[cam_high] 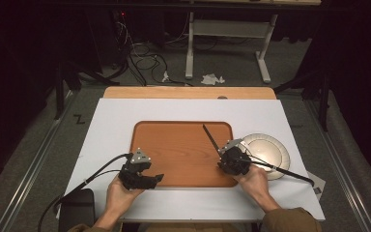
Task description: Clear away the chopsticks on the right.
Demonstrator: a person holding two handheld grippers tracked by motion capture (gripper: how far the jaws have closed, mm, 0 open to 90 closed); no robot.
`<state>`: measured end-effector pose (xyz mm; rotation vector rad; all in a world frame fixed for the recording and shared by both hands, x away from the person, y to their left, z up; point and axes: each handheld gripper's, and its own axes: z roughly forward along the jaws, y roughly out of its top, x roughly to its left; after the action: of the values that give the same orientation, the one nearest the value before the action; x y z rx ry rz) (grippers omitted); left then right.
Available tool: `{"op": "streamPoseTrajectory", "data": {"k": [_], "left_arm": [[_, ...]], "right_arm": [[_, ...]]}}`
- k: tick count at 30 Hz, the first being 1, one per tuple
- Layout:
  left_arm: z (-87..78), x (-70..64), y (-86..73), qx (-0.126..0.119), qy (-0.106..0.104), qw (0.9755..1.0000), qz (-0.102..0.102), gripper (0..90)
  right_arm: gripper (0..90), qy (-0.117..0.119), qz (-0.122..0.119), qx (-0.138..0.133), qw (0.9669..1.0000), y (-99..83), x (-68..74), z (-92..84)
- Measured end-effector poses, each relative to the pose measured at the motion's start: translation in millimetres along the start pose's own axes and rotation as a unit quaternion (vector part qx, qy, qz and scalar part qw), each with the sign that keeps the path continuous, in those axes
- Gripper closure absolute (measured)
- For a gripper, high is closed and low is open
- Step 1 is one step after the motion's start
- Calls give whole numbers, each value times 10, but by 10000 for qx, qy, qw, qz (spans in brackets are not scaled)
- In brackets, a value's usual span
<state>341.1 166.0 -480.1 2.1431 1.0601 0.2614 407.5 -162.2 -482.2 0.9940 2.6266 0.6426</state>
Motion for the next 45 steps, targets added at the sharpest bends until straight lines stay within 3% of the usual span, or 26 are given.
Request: {"op": "streamPoseTrajectory", "data": {"k": [7,14,23,28,32,40,45], "left_arm": [[-2,2,-7,38,14,10000,16,337],[-6,-1,-16,61,12,10000,1,337],[-16,5,-24,51,23,10000,-6,337],[-11,3,-25,51,26,10000,-15,337],[-17,3,-27,50,30,10000,-28,337],[-29,6,-28,37,36,10000,-12,337],[-24,4,-28,41,32,10000,-16,337]], "right_arm": [[749,76,38,-330,9994,5,-52,-204],[725,199,9,-437,9988,-27,-61,-340],[698,71,-219,-392,9990,-175,-28,-499],[688,71,-144,-530,9985,-247,-49,-619],[677,63,-116,-668,9977,-298,-58,-663],[665,-1,-118,-622,9980,-428,-98,-714],[662,104,27,-648,9978,-549,-106,-695]]}}
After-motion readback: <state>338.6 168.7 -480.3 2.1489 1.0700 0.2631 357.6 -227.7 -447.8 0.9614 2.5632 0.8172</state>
